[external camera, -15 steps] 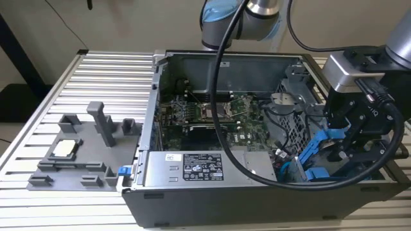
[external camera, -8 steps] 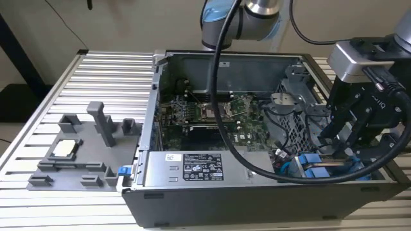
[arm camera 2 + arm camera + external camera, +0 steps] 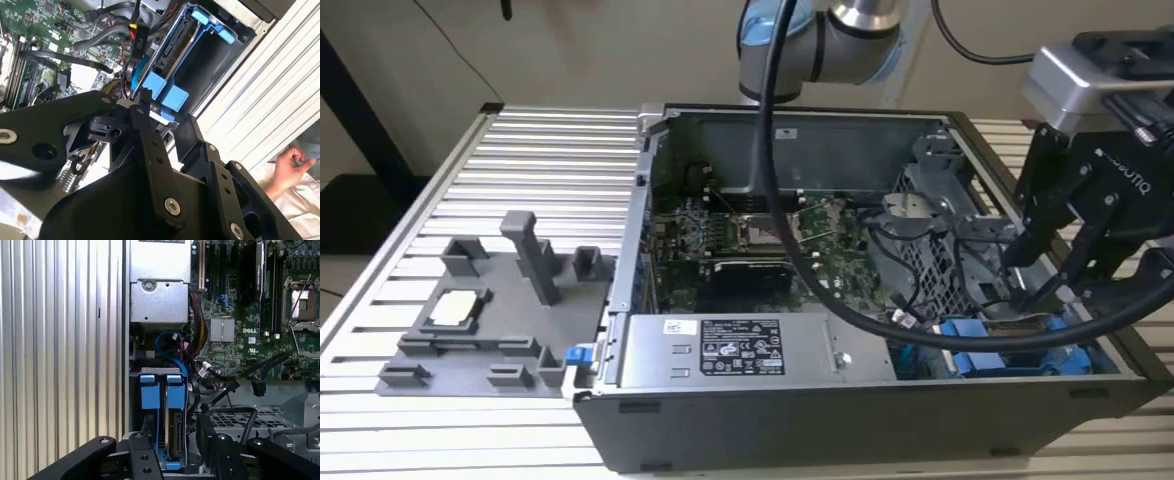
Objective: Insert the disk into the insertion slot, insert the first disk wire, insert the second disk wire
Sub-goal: 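Insert the disk into the insertion slot, then insert the first disk wire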
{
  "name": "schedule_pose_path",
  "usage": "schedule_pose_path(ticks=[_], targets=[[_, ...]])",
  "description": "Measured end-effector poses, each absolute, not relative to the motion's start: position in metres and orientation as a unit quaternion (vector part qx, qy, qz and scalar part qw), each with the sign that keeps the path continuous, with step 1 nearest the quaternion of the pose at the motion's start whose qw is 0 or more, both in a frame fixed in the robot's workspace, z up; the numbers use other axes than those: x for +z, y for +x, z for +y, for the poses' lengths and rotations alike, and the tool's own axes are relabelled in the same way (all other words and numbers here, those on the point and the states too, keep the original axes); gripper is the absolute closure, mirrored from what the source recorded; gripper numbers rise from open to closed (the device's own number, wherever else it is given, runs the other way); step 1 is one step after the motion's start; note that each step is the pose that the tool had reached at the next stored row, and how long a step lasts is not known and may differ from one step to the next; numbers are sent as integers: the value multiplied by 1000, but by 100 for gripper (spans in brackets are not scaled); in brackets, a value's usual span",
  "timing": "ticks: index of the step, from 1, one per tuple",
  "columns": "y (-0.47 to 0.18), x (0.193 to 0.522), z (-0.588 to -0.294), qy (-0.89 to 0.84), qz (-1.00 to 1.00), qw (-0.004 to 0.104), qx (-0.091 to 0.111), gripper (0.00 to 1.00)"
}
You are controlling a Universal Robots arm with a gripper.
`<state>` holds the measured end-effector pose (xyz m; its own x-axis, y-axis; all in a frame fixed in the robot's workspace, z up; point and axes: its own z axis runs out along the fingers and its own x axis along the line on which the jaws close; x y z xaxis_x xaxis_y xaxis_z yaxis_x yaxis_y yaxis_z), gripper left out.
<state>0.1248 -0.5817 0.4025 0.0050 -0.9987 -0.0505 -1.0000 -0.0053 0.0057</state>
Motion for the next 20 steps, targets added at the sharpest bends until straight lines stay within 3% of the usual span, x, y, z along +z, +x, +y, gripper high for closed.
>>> schedule_pose_path(ticks=[8, 10, 20], targets=[[124, 403, -582, -707, 702, 85, 24, 53], [123, 402, -582, -707, 701, 95, 22, 53], [133, 396, -582, -728, 679, 95, 25, 53]])
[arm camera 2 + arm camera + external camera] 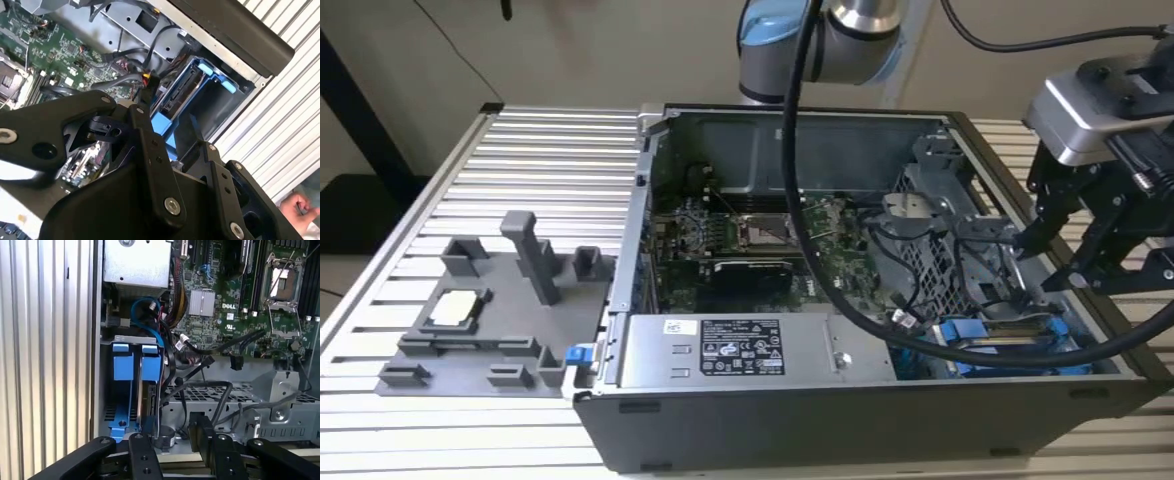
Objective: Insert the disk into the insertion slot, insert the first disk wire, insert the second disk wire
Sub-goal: 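Insert the first disk wire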
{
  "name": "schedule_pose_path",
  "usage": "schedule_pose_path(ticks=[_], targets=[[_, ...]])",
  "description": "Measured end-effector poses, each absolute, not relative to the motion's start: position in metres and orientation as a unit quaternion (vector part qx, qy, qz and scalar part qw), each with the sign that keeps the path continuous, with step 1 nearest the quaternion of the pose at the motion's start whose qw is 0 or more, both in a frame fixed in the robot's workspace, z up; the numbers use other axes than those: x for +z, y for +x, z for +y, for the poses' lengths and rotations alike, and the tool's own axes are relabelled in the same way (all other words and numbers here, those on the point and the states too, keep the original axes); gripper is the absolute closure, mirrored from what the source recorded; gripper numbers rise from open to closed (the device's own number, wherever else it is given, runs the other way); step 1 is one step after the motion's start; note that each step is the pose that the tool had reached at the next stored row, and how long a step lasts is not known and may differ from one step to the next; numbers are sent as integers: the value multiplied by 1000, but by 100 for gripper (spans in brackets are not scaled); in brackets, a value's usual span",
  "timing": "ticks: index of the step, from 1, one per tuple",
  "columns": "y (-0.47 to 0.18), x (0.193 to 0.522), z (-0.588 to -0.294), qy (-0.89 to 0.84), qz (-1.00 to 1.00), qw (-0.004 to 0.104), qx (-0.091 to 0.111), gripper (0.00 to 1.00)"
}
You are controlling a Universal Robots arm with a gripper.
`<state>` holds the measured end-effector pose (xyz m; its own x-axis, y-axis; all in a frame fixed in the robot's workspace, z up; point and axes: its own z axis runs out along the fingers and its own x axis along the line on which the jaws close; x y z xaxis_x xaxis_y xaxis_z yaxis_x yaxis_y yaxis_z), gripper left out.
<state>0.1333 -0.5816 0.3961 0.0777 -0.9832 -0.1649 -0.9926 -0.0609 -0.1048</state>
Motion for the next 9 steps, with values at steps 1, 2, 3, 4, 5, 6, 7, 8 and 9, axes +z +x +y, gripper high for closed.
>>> schedule_pose_path(ticks=[1, 2, 3, 4, 5, 6, 7, 8, 9], targets=[[135, 396, -582, -730, 677, 95, 25, 53], [136, 396, -582, -731, 675, 96, 26, 53], [137, 396, -582, -732, 674, 98, 28, 53], [138, 395, -582, -732, 673, 101, 31, 53], [138, 395, -582, -732, 672, 104, 34, 53], [138, 395, -582, -732, 672, 107, 37, 53], [139, 394, -582, -732, 671, 110, 40, 53], [139, 394, -582, -732, 671, 112, 41, 53], [139, 393, -582, -732, 670, 113, 43, 53]])
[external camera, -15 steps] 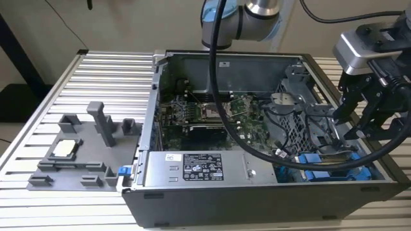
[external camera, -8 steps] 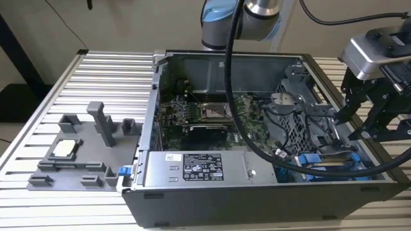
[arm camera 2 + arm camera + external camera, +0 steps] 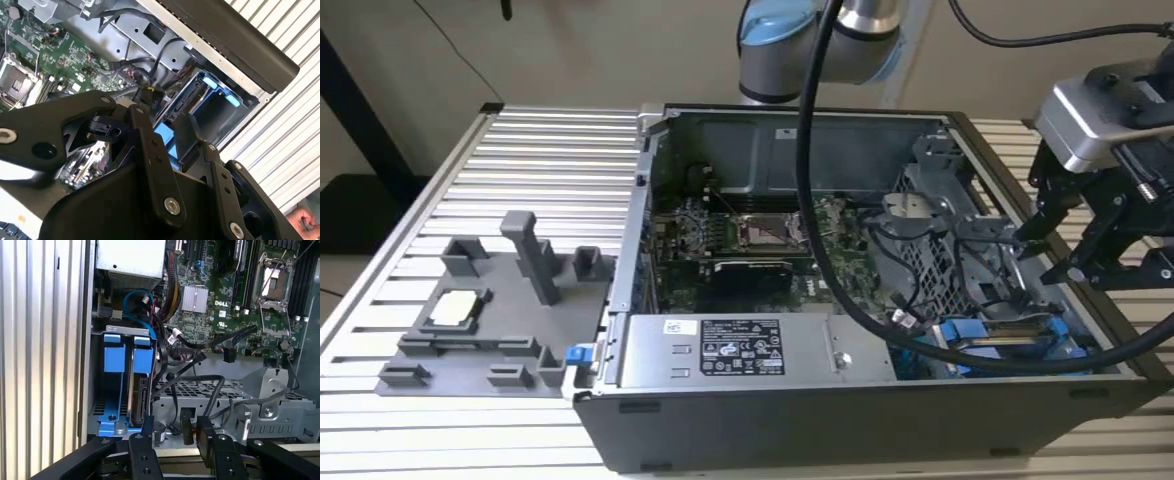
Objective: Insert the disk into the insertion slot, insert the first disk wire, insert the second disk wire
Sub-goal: 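Insert the first disk wire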
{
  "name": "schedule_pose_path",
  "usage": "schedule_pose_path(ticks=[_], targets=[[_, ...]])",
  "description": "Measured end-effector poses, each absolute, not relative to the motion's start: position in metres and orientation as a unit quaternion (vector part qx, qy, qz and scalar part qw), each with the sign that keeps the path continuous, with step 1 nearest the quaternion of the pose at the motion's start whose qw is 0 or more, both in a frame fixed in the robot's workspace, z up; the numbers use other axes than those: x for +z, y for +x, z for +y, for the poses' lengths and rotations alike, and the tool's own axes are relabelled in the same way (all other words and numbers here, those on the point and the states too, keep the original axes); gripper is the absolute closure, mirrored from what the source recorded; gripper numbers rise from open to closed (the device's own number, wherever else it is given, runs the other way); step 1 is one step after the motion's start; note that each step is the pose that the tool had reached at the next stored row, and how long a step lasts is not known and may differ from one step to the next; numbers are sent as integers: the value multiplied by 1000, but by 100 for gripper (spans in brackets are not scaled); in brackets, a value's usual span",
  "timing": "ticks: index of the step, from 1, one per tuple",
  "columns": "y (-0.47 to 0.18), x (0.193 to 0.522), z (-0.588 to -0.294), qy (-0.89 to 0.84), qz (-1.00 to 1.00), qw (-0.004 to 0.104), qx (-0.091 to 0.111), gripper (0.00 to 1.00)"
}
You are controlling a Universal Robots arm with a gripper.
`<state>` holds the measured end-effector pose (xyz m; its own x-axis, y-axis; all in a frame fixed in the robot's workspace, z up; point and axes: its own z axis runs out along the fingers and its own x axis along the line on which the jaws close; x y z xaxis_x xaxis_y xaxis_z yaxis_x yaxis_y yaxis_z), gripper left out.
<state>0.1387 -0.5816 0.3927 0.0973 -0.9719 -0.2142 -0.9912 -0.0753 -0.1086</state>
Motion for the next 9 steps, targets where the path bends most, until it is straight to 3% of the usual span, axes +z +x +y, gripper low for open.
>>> schedule_pose_path(ticks=[9], targets=[[139, 390, -582, -732, 670, 115, 44, 55]])
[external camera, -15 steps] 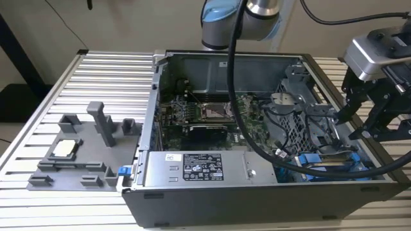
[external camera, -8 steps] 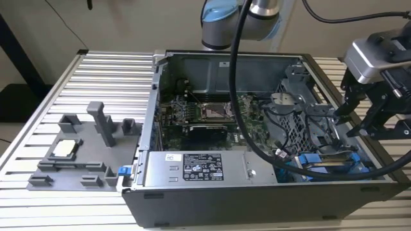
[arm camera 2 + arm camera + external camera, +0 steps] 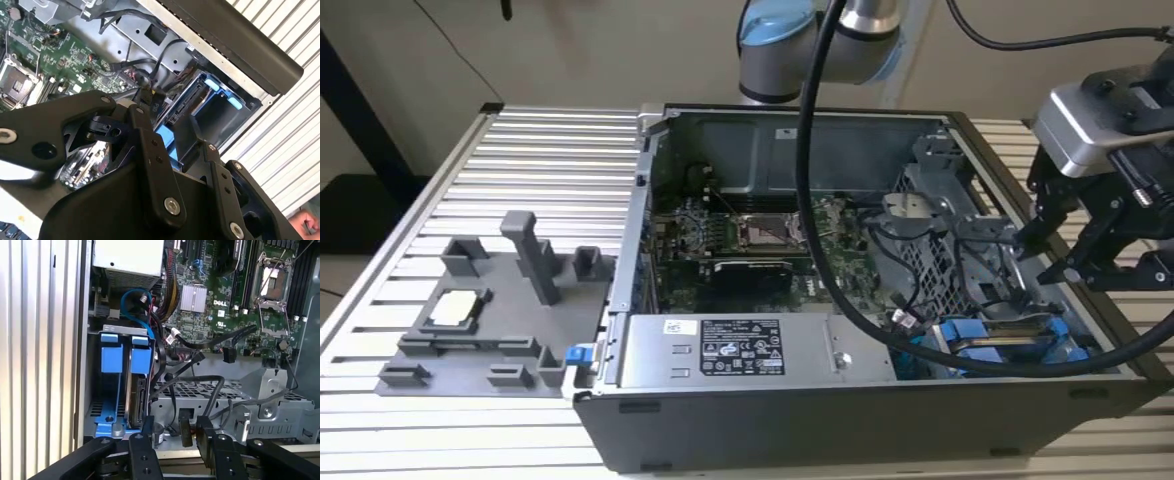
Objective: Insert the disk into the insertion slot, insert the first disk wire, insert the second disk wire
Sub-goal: 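Insert the first disk wire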
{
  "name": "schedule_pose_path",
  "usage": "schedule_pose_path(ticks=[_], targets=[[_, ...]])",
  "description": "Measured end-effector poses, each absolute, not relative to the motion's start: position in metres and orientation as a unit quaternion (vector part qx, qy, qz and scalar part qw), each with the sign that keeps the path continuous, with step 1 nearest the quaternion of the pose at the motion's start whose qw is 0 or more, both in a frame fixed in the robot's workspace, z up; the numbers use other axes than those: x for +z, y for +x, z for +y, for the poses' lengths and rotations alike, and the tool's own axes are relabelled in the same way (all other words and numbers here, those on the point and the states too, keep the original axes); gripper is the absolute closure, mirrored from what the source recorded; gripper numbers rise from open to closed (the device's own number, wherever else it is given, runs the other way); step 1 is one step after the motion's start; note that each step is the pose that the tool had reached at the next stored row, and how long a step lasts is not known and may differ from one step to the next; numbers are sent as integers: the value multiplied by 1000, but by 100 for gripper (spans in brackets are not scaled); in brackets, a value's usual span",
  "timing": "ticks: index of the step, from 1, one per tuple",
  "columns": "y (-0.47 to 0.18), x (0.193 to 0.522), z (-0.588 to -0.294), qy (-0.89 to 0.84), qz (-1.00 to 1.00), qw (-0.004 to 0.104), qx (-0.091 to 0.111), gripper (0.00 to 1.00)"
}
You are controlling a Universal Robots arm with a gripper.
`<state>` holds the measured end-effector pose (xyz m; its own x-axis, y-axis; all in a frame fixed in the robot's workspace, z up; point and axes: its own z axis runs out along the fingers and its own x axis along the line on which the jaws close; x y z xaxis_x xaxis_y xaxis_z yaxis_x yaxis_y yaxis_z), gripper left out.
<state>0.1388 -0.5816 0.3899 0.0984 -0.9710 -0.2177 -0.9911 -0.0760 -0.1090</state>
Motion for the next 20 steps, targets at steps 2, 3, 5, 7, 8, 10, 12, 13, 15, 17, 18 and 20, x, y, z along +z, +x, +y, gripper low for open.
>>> schedule_pose_path(ticks=[2, 3, 5, 7, 8, 10, 12, 13, 15, 17, 18, 20], targets=[[139, 390, -582, -732, 670, 115, 44, 62], [139, 390, -582, -732, 670, 115, 44, 68], [139, 390, -582, -732, 670, 115, 45, 74], [139, 390, -582, -732, 670, 116, 45, 80], [139, 390, -582, -732, 670, 116, 45, 80], [139, 390, -582, -732, 670, 116, 45, 81], [139, 390, -582, -732, 670, 116, 46, 81], [139, 390, -582, -732, 670, 117, 46, 81], [139, 390, -582, -732, 670, 116, 46, 81], [139, 389, -582, -733, 670, 110, 40, 81], [139, 389, -581, -734, 670, 106, 36, 81], [139, 388, -581, -735, 671, 98, 29, 81]])
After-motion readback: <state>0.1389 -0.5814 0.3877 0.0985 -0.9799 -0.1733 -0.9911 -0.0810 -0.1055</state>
